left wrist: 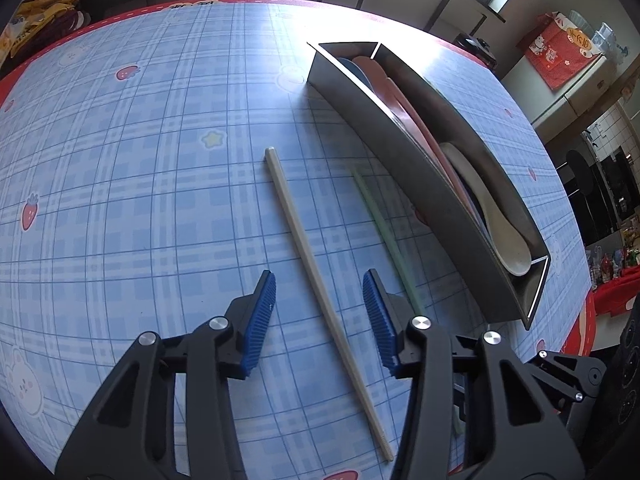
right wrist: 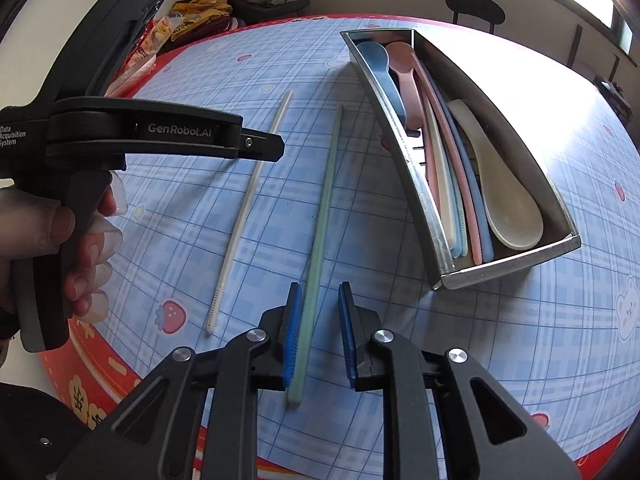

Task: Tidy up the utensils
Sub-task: 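Close the left tool on the beige chopstick while the right tool grasps the green chopstick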

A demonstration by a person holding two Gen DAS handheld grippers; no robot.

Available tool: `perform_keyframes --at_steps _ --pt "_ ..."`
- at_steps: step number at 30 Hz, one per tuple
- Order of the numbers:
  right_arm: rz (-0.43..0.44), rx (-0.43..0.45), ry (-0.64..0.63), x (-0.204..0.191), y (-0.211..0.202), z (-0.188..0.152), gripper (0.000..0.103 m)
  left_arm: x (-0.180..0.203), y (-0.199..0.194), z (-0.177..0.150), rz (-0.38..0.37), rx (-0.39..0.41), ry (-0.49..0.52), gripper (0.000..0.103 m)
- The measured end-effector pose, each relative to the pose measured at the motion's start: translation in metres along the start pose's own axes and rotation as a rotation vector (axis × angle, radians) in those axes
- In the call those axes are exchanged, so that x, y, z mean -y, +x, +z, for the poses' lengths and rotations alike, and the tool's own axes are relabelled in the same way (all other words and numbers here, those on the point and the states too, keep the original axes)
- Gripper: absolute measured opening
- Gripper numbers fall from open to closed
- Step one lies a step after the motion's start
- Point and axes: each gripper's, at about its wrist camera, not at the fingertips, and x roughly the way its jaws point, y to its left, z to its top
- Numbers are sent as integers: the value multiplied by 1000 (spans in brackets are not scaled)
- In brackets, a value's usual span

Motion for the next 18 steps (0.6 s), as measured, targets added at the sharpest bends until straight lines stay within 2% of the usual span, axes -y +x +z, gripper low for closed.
perform_keyframes --at_steps 14,16,18 --pt "-38 24 -30 -6 7 7 19 42 13 -8 174 4 107 40" --pt "-49 26 -34 -7 7 7 18 39 13 -8 186 8 101 30" --pt "-64 27 -33 -8 6 5 12 33 11 -9 196 11 85 20"
